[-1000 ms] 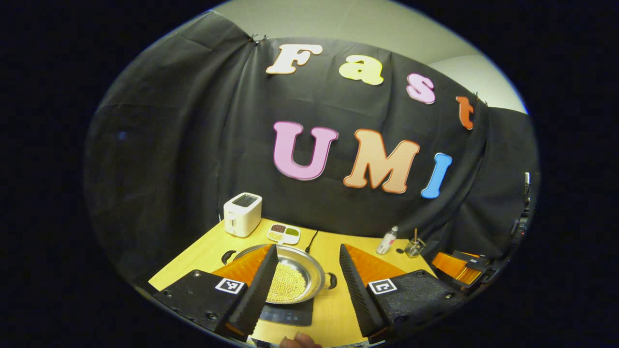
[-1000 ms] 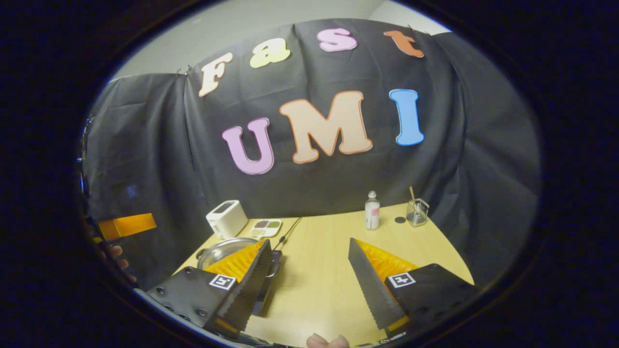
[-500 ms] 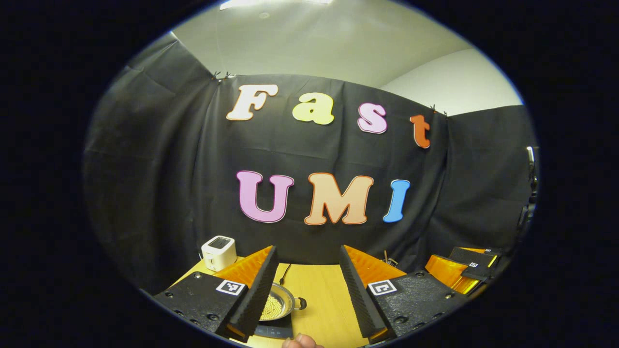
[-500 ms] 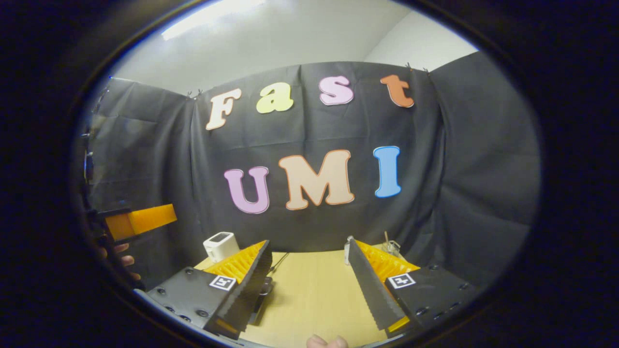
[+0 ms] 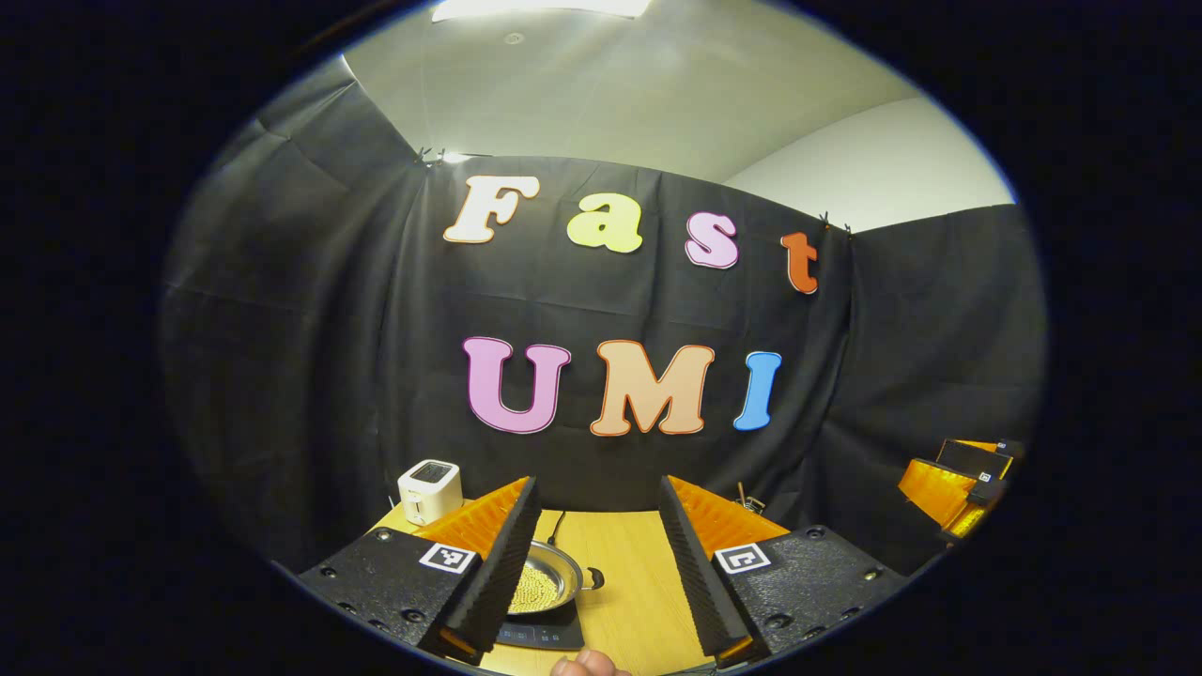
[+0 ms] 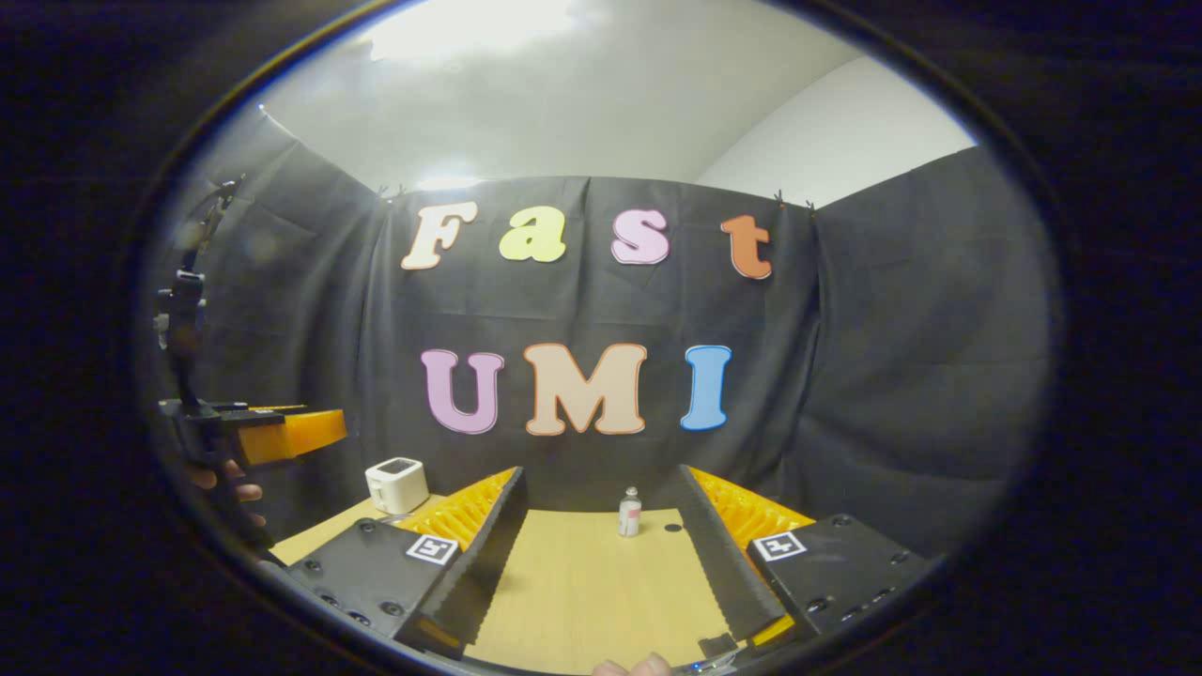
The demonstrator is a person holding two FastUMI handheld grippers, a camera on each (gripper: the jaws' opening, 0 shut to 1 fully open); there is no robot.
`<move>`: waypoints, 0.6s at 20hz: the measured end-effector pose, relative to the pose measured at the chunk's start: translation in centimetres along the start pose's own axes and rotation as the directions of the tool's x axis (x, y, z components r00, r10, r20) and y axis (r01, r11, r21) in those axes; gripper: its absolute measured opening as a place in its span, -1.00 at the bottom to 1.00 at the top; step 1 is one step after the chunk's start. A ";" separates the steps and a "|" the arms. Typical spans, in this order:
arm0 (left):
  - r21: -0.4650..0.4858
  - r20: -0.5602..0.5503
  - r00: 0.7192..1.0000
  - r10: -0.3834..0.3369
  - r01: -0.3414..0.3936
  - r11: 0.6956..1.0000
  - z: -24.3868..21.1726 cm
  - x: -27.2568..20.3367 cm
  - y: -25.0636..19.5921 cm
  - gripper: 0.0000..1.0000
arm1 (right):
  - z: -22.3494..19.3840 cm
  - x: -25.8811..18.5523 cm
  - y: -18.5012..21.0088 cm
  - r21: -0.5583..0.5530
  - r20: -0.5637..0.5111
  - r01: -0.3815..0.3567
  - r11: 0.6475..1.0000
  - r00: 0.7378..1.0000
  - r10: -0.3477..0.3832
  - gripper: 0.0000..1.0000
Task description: First push the handle of the pot to place it horizontally, then grasp the pot with both hands and set it on the induction cooktop.
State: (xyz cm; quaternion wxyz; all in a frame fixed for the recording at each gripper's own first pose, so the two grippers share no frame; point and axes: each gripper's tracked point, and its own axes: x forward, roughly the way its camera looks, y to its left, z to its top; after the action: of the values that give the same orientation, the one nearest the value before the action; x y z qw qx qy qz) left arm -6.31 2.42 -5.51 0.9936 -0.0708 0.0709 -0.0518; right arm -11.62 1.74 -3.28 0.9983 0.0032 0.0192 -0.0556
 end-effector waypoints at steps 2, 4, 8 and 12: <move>0.029 0.003 1.000 -0.018 0.018 0.999 0.4 -0.2 -0.5 0.45 | 0.6 0.1 -0.1 0.044 0.008 0.009 0.999 1.000 -0.009 0.87; 0.053 0.037 0.999 -0.024 0.022 0.998 1.7 -0.2 -0.7 0.45 | 0.9 0.3 -0.4 0.053 0.012 0.011 0.999 1.000 -0.012 0.87; 0.070 0.064 0.997 -0.051 0.047 0.996 2.8 0.2 -1.8 0.54 | 1.3 0.9 -0.1 0.048 0.017 0.001 0.999 1.000 -0.002 0.87; 0.073 0.061 0.996 -0.062 0.058 0.996 2.9 0.8 -2.0 0.54 | 0.6 1.7 0.1 0.036 0.003 -0.001 0.999 1.000 0.001 0.87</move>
State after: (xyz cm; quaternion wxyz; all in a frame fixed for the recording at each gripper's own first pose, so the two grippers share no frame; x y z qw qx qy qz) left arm -5.29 0.71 -2.52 0.9953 -0.0392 0.0352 -0.0818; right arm -9.90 1.63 -2.70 0.9981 0.0212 0.0168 -0.0556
